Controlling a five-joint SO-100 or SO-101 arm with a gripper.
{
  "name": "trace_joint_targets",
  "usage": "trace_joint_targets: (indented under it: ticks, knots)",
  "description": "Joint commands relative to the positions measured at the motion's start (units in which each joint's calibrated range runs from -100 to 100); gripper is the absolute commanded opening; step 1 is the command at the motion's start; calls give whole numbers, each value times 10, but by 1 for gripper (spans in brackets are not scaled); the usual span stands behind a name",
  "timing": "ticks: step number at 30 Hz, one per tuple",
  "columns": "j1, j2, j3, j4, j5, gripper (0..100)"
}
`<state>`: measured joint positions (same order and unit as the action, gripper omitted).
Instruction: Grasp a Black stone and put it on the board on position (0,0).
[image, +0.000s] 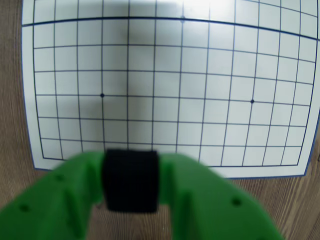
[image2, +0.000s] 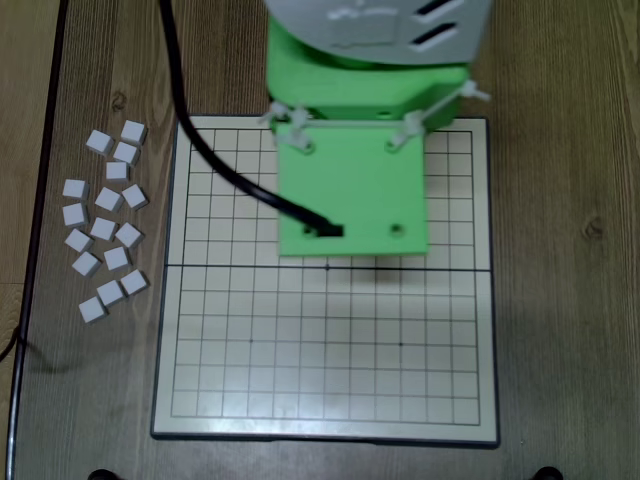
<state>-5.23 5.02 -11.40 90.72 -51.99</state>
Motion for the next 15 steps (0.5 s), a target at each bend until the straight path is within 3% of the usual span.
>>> trace_joint_targets:
  ticks: [1, 15]
  knots:
    - [12, -3, -4, -13, 0, 6]
    - [54, 89, -64, -35, 27, 6]
